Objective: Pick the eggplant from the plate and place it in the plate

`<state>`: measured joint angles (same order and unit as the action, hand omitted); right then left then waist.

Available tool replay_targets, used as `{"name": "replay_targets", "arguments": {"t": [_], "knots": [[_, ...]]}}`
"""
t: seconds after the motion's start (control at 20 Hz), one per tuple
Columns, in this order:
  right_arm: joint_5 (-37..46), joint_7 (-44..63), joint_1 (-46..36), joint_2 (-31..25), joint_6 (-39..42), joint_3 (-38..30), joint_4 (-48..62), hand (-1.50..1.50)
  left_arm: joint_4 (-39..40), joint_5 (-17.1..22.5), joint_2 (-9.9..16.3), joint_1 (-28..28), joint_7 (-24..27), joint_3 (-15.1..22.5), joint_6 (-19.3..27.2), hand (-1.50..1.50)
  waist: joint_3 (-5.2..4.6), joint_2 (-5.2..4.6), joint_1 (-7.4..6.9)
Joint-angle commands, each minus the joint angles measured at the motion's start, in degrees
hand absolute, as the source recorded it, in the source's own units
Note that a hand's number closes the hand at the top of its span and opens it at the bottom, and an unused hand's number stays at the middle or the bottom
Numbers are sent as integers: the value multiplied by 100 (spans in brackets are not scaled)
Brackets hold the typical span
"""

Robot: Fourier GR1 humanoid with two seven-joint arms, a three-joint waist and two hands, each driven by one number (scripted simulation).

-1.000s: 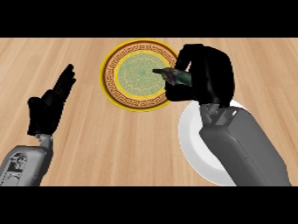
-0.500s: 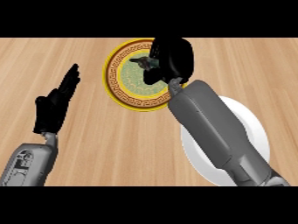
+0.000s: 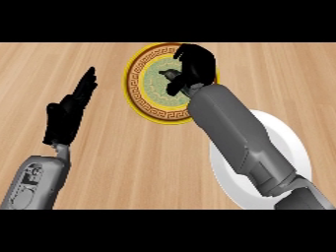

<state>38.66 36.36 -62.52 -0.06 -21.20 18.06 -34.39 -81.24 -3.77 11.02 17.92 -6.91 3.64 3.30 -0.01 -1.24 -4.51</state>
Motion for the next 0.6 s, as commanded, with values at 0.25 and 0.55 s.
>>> {"name": "replay_targets", "arguments": {"t": [0.25,0.55], "knots": [[-1327,-1078,-48,6,-936,-43,742,-150,203,-44,-197,120,64,104,-21,0,5,-58,-167],[-2229,-1845,227,6,-2079,-295,61,-150,335,52,9,247,45,-129,-146,0,9,12,1]]}}
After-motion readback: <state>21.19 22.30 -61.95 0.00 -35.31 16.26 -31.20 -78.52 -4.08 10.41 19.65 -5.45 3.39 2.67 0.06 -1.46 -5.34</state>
